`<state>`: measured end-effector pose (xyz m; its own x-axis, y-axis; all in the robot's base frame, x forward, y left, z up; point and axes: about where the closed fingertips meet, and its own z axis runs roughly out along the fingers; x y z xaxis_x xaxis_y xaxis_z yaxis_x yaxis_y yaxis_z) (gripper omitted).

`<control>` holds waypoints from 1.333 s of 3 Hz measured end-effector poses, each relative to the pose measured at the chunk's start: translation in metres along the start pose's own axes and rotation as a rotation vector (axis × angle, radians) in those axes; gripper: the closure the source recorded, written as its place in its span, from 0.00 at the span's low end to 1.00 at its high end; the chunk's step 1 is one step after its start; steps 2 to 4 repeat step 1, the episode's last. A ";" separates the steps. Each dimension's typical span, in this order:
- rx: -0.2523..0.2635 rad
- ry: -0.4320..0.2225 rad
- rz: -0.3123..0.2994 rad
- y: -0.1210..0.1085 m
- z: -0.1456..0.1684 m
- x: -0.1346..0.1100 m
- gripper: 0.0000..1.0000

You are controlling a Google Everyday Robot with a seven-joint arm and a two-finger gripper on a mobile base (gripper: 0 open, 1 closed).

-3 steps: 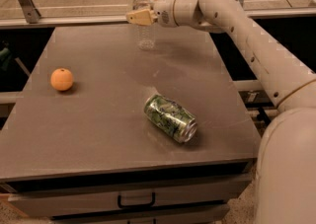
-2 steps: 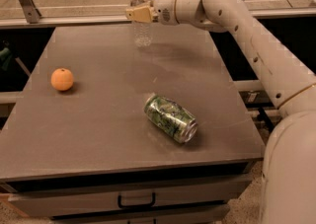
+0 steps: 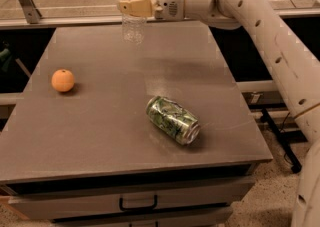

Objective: Pick water bottle

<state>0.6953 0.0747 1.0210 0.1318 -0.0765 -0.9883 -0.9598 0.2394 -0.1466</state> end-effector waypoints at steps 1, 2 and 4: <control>-0.015 -0.003 0.003 0.004 0.004 -0.001 1.00; -0.015 -0.003 0.003 0.004 0.004 -0.001 1.00; -0.015 -0.003 0.003 0.004 0.004 -0.001 1.00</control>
Offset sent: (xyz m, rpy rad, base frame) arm 0.0000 0.0000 0.0000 0.0000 0.0000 0.0000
